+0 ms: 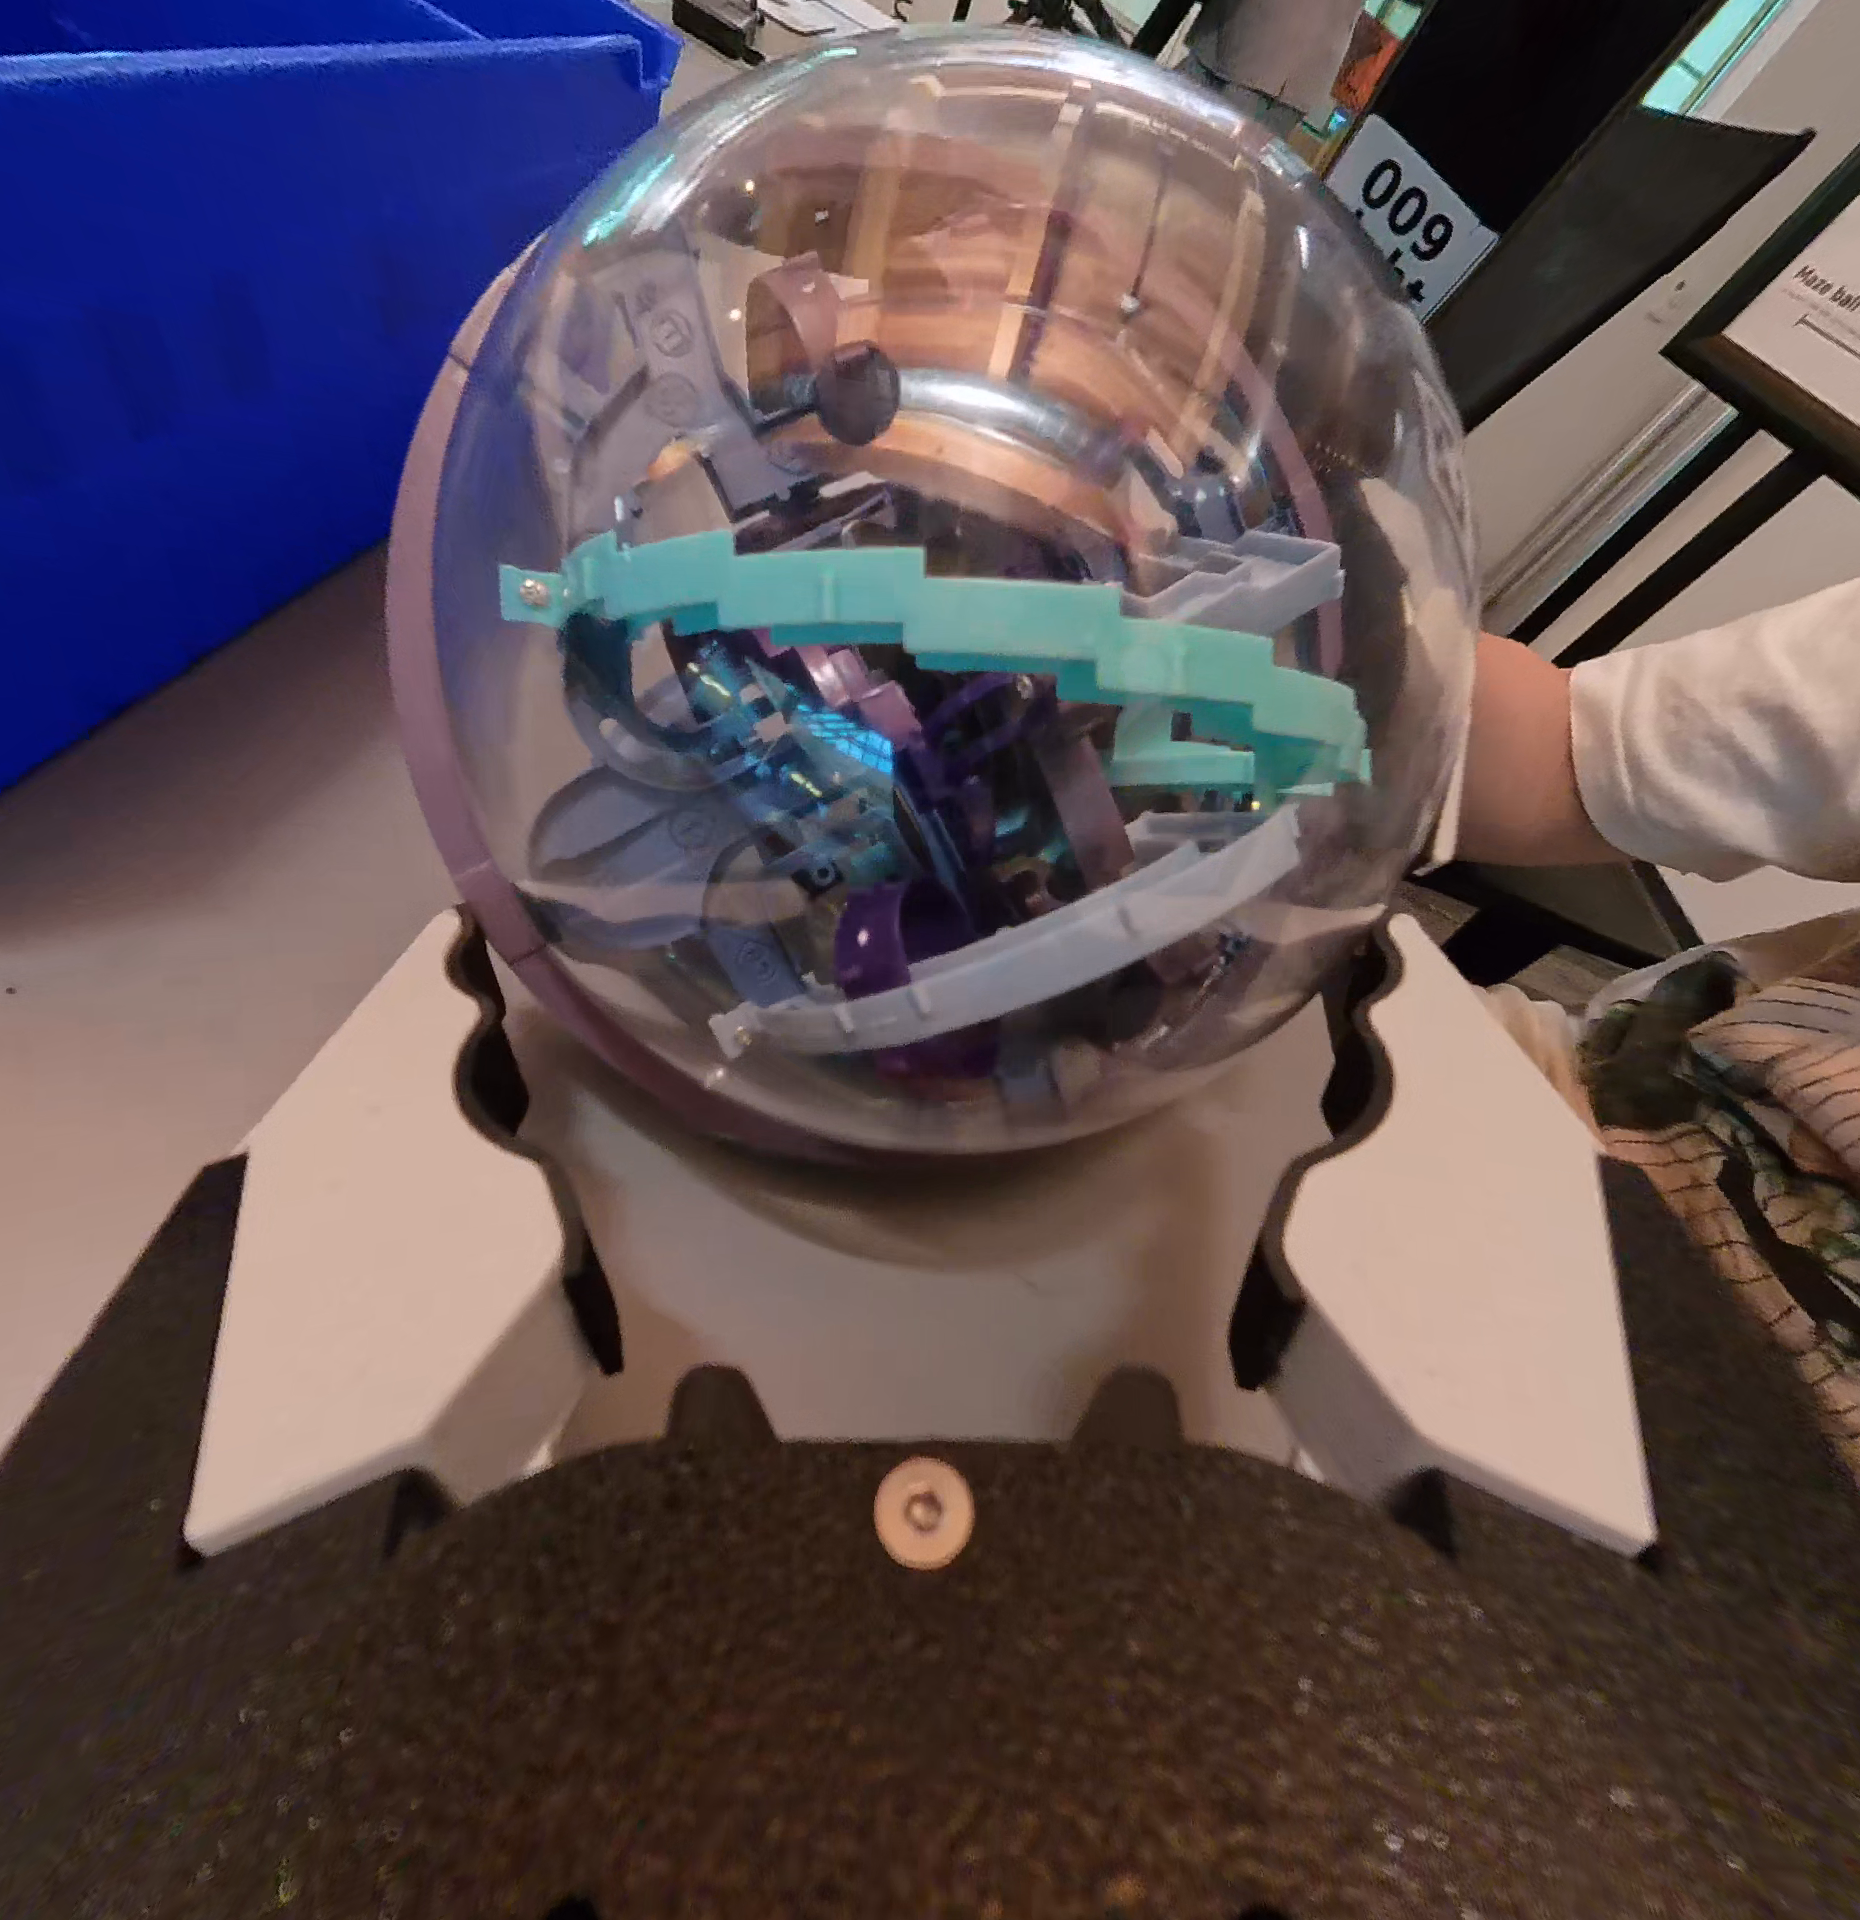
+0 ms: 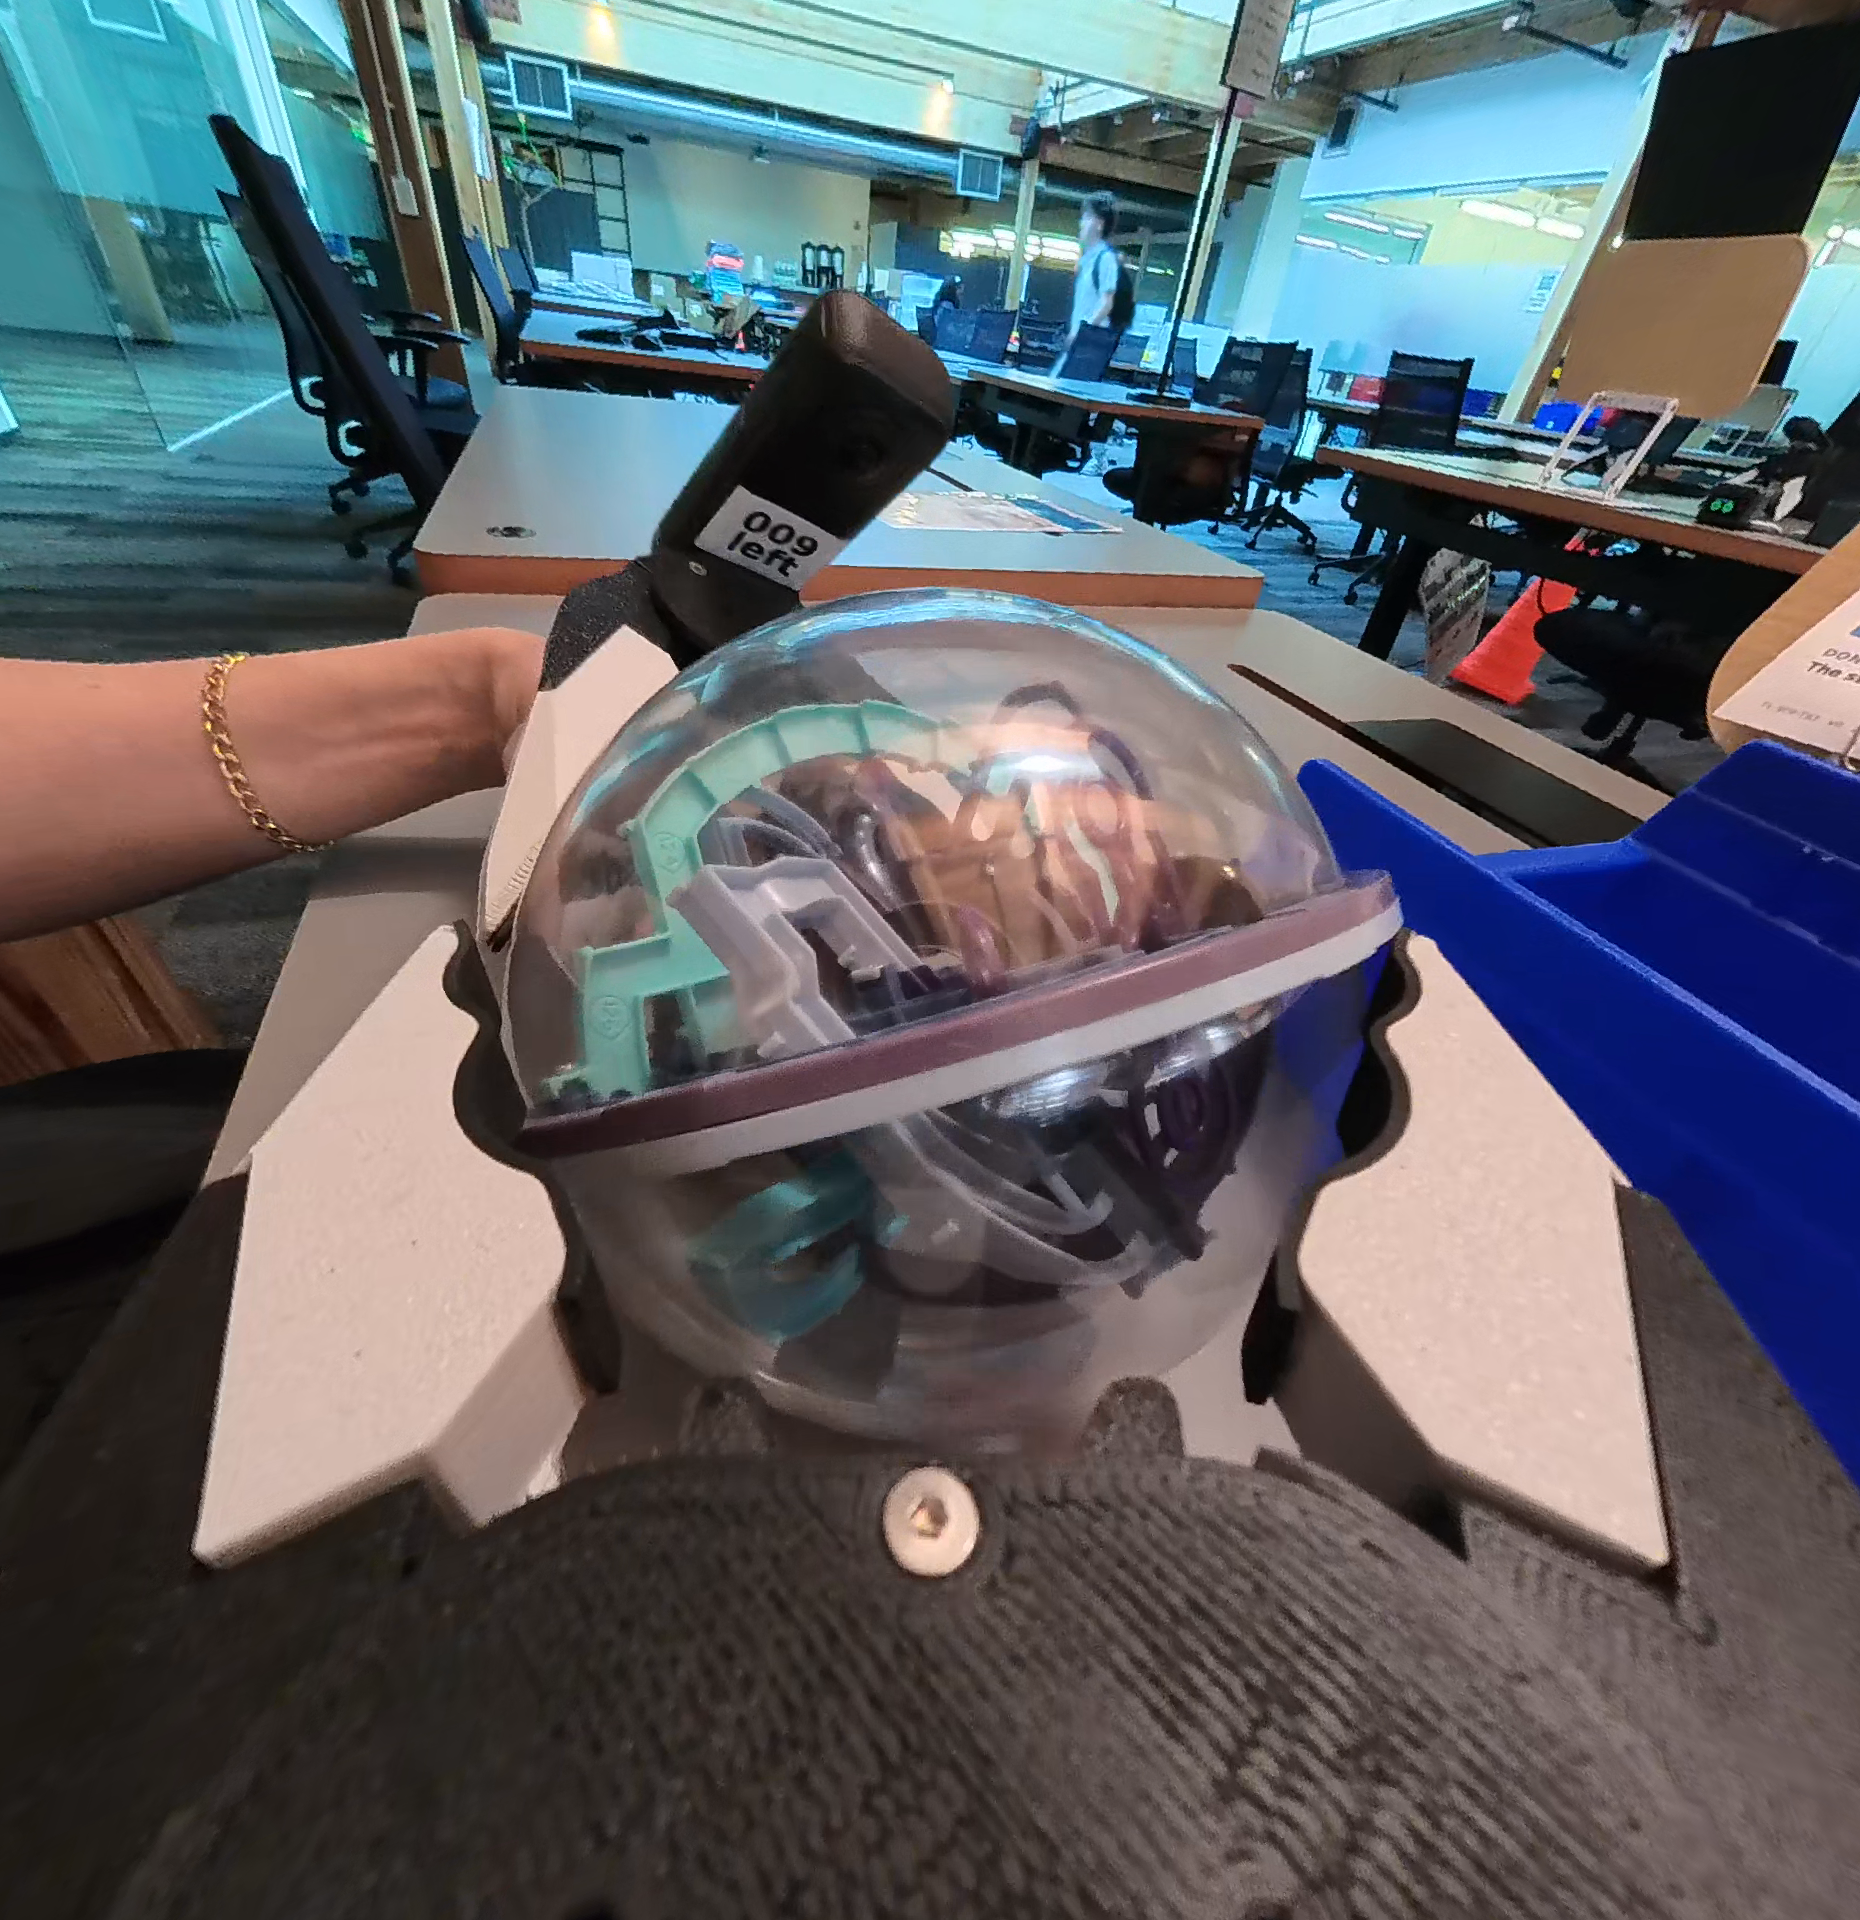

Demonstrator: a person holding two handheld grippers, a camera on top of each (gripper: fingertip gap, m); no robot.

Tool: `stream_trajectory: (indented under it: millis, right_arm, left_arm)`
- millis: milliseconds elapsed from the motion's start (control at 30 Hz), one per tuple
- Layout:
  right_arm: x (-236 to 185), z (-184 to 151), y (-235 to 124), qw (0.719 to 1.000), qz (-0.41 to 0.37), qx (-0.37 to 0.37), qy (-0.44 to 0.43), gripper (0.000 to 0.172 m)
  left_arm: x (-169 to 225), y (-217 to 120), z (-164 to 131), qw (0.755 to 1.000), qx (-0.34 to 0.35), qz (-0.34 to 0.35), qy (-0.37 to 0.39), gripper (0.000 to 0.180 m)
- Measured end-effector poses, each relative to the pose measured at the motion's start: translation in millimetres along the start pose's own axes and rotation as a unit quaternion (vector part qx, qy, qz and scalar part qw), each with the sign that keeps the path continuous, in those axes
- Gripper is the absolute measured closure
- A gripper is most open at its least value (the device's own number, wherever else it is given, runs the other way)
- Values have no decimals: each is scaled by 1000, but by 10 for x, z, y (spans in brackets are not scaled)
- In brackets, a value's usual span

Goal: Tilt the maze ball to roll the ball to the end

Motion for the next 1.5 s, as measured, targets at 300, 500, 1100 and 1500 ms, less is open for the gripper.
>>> stream_trajectory:
  millis: [300, 500, 1100, 1500]
  right_arm:
    - [-18, -9, -37, 999, 12, -1, -32, 14]
    - [-14, -9, -55, 999, 20, 3, -35, 14]
    - [92, 42, -140, 996, 51, 40, 56, 15]
    - [145, 62, -177, 997, 33, 52, 51, 23]
  left_arm:
    - [24, 7, -10, 1000, -6, 1, 9, 29]
    - [23, 21, -20, 1000, -13, -4, 4, 28]
    - [-28, -37, 6, 999, 16, -17, -31, 36]
    - [-42, -47, 9, 999, 22, -13, -37, 40]
Point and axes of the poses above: each gripper's, where its closed fingertips meet, y out along the fingers, z out of its top, x = y × z across the jaws, the point moved 7 cm from there along -y, back along the fingers, and after that the axes turned 8 degrees about -z, right-handed, at the moved point
